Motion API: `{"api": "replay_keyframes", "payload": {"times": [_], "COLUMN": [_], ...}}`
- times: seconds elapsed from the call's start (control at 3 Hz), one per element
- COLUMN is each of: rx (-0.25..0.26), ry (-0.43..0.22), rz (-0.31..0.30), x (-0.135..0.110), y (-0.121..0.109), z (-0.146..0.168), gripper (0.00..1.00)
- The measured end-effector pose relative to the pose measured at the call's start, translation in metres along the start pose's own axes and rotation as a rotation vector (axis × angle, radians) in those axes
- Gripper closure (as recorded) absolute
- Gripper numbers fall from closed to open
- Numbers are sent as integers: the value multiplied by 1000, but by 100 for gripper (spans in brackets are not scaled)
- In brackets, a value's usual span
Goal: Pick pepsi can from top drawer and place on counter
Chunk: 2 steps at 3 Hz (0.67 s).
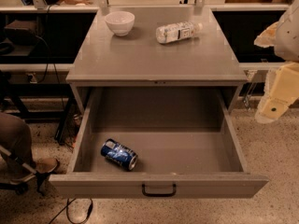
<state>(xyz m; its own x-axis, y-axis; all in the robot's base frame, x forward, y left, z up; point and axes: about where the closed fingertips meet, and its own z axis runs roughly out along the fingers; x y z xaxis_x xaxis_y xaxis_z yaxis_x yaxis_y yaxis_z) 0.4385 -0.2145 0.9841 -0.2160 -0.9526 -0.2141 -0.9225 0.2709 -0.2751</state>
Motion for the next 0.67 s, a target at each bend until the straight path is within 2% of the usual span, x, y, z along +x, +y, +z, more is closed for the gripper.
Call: {"api": "replay_keyframes", "payload": {"times": [0.33, 0.67], "rx": [-4, -30], "ry": [-7, -46], "rz": [3, 25], "x": [-3, -22], "y": [2, 12], "z": [4, 30], "gripper": [0, 0]}}
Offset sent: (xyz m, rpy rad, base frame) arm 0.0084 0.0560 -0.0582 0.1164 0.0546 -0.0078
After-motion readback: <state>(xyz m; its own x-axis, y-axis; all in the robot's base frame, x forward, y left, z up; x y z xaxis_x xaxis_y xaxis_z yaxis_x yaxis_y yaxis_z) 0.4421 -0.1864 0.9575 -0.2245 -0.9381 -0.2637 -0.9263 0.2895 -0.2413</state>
